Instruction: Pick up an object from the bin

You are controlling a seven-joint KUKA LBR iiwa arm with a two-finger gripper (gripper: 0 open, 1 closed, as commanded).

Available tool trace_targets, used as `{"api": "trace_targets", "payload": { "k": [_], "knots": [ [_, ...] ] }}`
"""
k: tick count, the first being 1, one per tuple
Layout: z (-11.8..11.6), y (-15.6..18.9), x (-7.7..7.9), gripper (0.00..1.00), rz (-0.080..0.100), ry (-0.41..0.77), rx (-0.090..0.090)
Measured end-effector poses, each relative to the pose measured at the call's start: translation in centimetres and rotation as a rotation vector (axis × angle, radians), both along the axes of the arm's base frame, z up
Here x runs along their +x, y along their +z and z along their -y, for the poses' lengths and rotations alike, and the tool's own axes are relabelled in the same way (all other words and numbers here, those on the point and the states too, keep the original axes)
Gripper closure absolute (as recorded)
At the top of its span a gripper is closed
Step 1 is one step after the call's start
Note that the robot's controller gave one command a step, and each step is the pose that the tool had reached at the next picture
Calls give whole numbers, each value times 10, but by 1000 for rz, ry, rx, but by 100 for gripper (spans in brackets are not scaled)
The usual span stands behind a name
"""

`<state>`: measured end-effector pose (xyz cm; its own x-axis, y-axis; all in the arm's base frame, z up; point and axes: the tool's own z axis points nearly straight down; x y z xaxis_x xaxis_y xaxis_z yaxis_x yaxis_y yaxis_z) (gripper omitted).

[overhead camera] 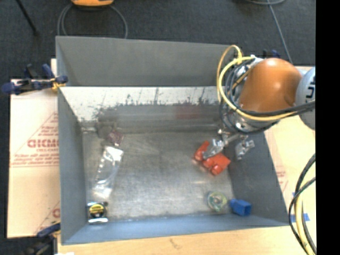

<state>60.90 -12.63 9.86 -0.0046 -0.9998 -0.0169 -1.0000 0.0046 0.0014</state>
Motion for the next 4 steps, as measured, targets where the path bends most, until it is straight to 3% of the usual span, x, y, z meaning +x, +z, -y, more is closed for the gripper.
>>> {"api": "trace_targets", "payload": {
  "k": [2,3,4],
  "knots": [
    [-7,-2,6,0,5,57,-9],
    [1,0,1,0,16,-38,1],
    [5,0,0,100,15,-44,-5]
  ]
}}
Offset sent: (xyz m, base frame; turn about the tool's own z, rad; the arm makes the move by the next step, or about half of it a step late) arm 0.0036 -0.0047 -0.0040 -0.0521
